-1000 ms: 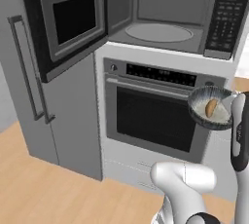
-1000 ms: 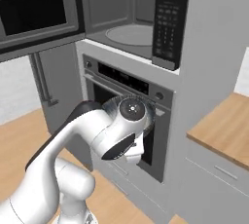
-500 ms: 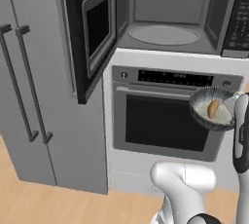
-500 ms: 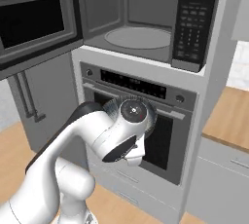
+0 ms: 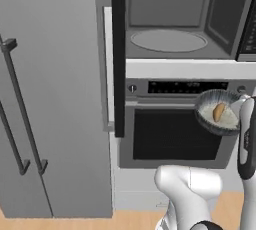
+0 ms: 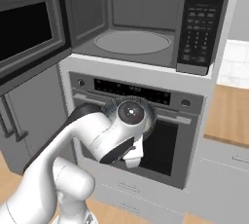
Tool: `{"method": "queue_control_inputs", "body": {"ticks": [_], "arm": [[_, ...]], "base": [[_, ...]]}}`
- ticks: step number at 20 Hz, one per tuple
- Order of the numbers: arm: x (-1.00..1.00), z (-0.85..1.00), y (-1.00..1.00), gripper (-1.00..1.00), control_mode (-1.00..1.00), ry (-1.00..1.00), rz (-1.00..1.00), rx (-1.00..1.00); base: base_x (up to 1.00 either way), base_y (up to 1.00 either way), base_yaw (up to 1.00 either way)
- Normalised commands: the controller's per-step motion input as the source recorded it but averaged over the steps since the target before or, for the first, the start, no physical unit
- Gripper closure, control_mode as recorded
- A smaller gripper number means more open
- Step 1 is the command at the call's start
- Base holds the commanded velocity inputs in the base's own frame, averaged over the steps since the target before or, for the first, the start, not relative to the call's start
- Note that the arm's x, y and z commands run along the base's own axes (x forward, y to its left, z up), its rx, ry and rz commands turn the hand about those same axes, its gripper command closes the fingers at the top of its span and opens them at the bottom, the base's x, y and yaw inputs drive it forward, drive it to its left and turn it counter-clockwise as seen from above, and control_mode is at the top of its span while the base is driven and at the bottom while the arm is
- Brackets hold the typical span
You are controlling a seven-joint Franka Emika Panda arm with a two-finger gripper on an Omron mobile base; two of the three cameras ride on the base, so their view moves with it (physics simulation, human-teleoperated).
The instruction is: Pick the sweet potato from the sink and place it in the bowl. Then pick the bowl and place it in the microwave. Then close the microwave door and press the start button.
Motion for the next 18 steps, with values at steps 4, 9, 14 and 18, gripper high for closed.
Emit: {"method": "queue_control_inputs", "body": {"ticks": [4,9,14,18], "arm": [[0.00,0.00,0.00,1.00,1.00,0.00,0.00,0.00],[0.00,0.00,0.00,1.00,1.00,0.00,0.00,0.00],[0.00,0.00,0.00,1.00,1.00,0.00,0.00,0.00],[0.00,0.00,0.00,1.00,1.00,0.00,0.00,0.00]], "base": [[0.48,0.30,-0.19],[0.33,0.14,-0.13],[0.44,0.08,-0.12],[0.35,0.09,-0.10]]}}
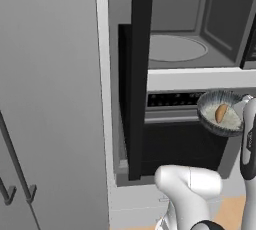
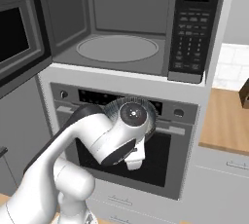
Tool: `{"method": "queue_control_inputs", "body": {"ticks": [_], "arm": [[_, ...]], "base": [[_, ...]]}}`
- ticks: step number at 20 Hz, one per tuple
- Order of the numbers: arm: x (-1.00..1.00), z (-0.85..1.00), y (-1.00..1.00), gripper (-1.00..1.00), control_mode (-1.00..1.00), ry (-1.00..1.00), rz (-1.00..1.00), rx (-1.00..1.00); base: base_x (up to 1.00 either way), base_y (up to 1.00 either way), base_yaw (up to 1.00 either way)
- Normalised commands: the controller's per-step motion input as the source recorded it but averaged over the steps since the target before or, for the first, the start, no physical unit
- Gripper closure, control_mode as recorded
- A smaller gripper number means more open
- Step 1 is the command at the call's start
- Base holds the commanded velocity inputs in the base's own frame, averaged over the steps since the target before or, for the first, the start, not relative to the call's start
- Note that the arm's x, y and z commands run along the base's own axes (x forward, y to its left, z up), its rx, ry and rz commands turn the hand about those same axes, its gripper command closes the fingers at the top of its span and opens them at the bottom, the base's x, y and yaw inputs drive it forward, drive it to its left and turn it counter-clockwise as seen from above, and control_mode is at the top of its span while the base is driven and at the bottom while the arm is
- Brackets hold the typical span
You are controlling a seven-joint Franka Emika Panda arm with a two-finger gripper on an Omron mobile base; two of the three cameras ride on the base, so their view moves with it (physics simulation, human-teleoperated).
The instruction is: Pick the sweet potato from the sink and place it in the bowl. Then pick the bowl and place it in the microwave. Then close the microwave door and press the start button.
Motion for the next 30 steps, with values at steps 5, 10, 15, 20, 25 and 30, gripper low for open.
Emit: {"method": "queue_control_inputs", "body": {"ticks": [5,10,15,20,25,30], "arm": [[0.00,0.00,0.00,1.00,1.00,0.00,0.00,0.00],[0.00,0.00,0.00,1.00,1.00,0.00,0.00,0.00],[0.00,0.00,0.00,1.00,1.00,0.00,0.00,0.00],[0.00,0.00,0.00,1.00,1.00,0.00,0.00,0.00],[0.00,0.00,0.00,1.00,1.00,0.00,0.00,0.00],[0.00,0.00,0.00,1.00,1.00,0.00,0.00,0.00]], "base": [[0.29,0.07,-0.06],[0.40,0.19,-0.04],[0.39,0.26,-0.03],[0.31,0.20,-0.01],[0.01,0.01,0.00],[-0.03,0.00,0.00]]}}
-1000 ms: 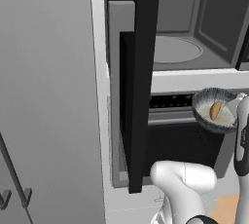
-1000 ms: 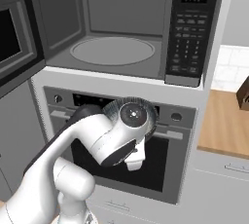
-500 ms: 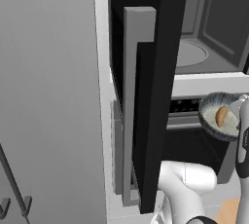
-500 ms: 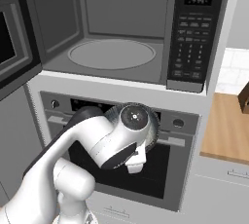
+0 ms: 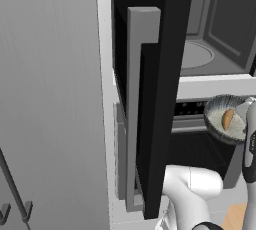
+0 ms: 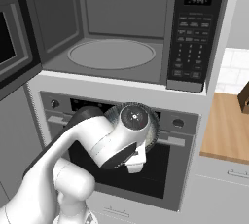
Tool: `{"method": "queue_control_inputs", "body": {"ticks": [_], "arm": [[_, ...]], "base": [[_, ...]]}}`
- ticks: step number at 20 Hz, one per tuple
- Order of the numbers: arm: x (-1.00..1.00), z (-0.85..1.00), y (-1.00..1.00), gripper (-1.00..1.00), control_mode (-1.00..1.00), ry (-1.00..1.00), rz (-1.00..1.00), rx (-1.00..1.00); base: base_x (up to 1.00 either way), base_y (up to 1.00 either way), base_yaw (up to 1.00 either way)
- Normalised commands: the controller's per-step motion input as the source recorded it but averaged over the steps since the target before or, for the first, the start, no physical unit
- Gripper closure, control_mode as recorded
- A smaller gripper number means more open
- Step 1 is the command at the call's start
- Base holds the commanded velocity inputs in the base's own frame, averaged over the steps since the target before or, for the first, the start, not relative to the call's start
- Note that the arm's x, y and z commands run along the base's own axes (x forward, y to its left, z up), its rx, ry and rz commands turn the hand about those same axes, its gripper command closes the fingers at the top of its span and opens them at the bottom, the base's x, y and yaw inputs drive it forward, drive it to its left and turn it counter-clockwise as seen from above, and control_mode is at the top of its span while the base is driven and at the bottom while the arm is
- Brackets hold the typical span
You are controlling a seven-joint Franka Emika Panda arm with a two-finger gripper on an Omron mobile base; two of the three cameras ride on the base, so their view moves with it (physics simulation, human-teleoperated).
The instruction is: Pick the sweet potato from the sink and place it in the bowl. Then pick the bowl and place it in the microwave. Then close the microwave door and press the start button.
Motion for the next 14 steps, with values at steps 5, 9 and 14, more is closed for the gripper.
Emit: {"method": "queue_control_inputs", "body": {"ticks": [5,9,14], "arm": [[-0.59,0.02,0.00,1.00,-1.00,-0.05,0.00,0.09],[-0.91,0.42,0.27,1.00,-1.00,-0.01,0.00,0.12],[-0.27,0.97,0.27,1.00,-1.00,-0.03,0.00,0.01]], "base": [[-0.15,0.00,0.00],[0.00,0.00,0.00],[0.00,0.00,0.00]]}}
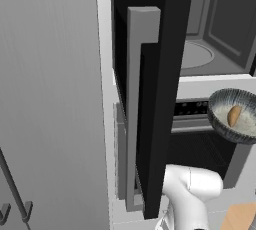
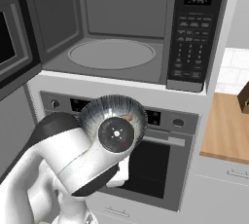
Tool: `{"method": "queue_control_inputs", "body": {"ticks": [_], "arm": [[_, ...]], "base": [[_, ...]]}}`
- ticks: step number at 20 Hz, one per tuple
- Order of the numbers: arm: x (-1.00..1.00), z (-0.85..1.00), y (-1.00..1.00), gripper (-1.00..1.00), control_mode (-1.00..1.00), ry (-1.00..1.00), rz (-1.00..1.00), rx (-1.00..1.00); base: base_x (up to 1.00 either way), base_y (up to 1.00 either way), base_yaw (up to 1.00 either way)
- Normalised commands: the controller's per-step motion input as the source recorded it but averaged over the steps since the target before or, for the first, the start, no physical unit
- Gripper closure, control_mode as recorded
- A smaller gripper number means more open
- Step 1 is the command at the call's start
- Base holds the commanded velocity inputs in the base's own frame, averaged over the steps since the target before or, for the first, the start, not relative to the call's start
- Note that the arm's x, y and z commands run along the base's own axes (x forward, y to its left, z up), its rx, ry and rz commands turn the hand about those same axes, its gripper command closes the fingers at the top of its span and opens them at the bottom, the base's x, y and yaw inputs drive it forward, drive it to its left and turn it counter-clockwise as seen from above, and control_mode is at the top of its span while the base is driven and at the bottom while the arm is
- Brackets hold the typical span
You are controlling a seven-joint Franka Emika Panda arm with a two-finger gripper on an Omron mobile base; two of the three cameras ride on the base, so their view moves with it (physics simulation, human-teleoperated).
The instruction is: Pick the sweet potato from the sink and place it in the bowl. Then pick the bowl and place it in the microwave. Then close the microwave door and press the start button.
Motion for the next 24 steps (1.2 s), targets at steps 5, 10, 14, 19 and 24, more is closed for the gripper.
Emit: {"method": "queue_control_inputs", "body": {"ticks": [5,10,14,19,24], "arm": [[0.00,1.00,0.54,1.00,-1.00,0.00,0.00,0.00],[0.30,0.83,0.48,1.00,-1.00,0.00,-0.02,0.00],[0.75,0.60,0.22,1.00,-1.00,0.00,-0.06,0.00],[1.00,0.18,0.12,1.00,-1.00,0.00,-0.03,0.02],[0.85,0.00,0.00,1.00,-1.00,0.00,0.00,0.06]], "base": [[0.00,0.00,0.00],[0.00,0.00,0.00],[0.00,0.00,0.00],[0.00,0.00,0.00],[0.00,0.00,0.00]]}}
